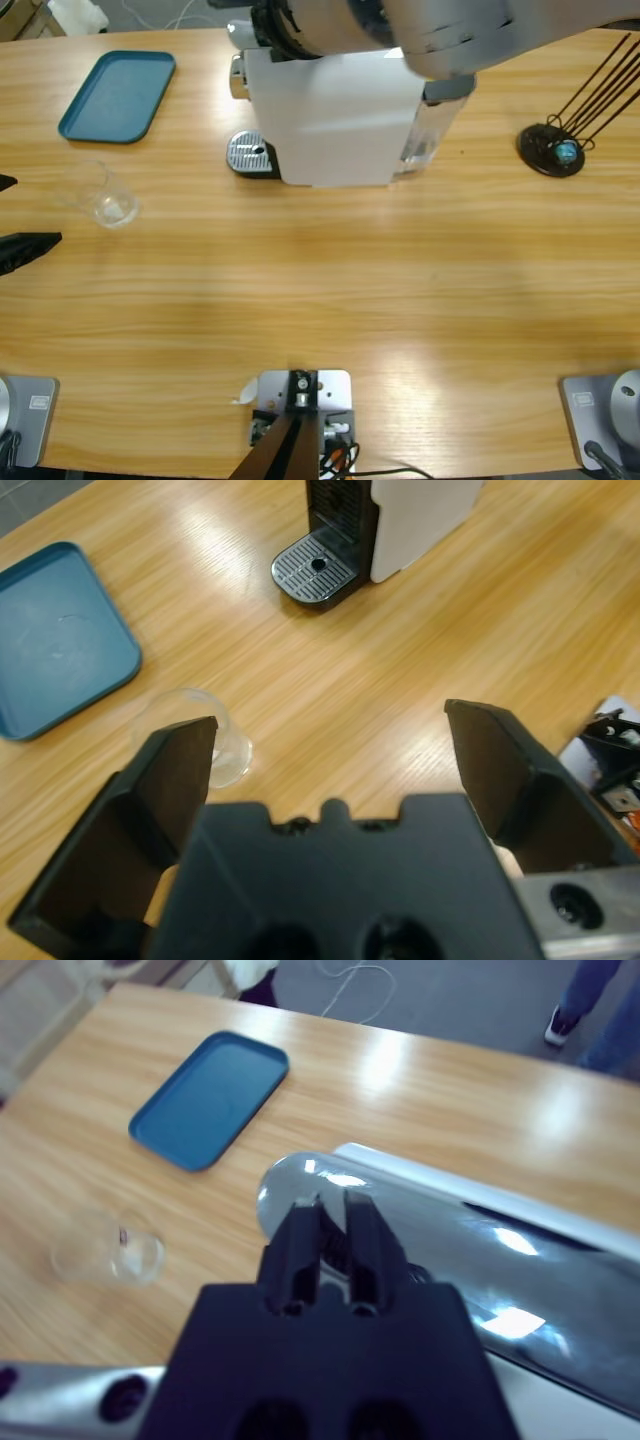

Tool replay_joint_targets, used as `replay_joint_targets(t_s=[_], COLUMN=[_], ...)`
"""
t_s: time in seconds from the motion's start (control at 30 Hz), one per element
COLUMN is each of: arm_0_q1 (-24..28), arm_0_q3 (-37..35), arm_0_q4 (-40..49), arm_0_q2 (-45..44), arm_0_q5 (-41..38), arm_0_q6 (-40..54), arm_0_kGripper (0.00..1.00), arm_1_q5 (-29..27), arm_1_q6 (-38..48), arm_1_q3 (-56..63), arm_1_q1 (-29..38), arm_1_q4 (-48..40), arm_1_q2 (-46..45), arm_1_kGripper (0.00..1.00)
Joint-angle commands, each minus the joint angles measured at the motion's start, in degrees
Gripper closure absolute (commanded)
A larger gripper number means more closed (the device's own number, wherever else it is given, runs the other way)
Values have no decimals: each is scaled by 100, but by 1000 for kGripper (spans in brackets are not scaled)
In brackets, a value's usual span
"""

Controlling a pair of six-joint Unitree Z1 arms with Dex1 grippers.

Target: Pour coffee

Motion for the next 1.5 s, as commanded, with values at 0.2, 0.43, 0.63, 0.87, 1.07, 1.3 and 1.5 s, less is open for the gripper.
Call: replay_joint_targets(t_s=[0.2, 0.43, 0.63, 0.87, 1.07, 1.3, 1.5], arm_0_q1=[753, 894, 892, 887, 887, 888, 950], arm_0_q3=[-363, 820, 1542, 1440, 1741, 1862, 1859], arm_0_q4=[-42, -1269, -1869, -2254, -2982, -3270, -3345], arm_0_q2=[917, 1543, 873, 1617, 1956, 2315, 2515], arm_0_q5=[1544, 1565, 1684, 1412, 1236, 1275, 1343], arm_0_q6=[113, -947, -1049, -894, -522, -508, -516], arm_0_kGripper=[4, 4, 4, 4, 4, 4, 5], arm_1_q5=[329, 170, 134, 118, 118, 144, 160], arm_1_q6=[-1404, -875, -810, -678, -585, -534, -448], arm_1_q3=[196, 1549, 1639, 1683, 1778, 1818, 1966], arm_1_q1=[140, 588, 609, 611, 611, 611, 611], arm_1_q4=[1667, 1755, 1580, 1473, 1405, 1259, 1171], arm_1_q2=[-2453, -3411, -3204, -3089, -3026, -2894, -2924], arm_1_kGripper=[0, 0, 0, 0, 0, 0, 0])
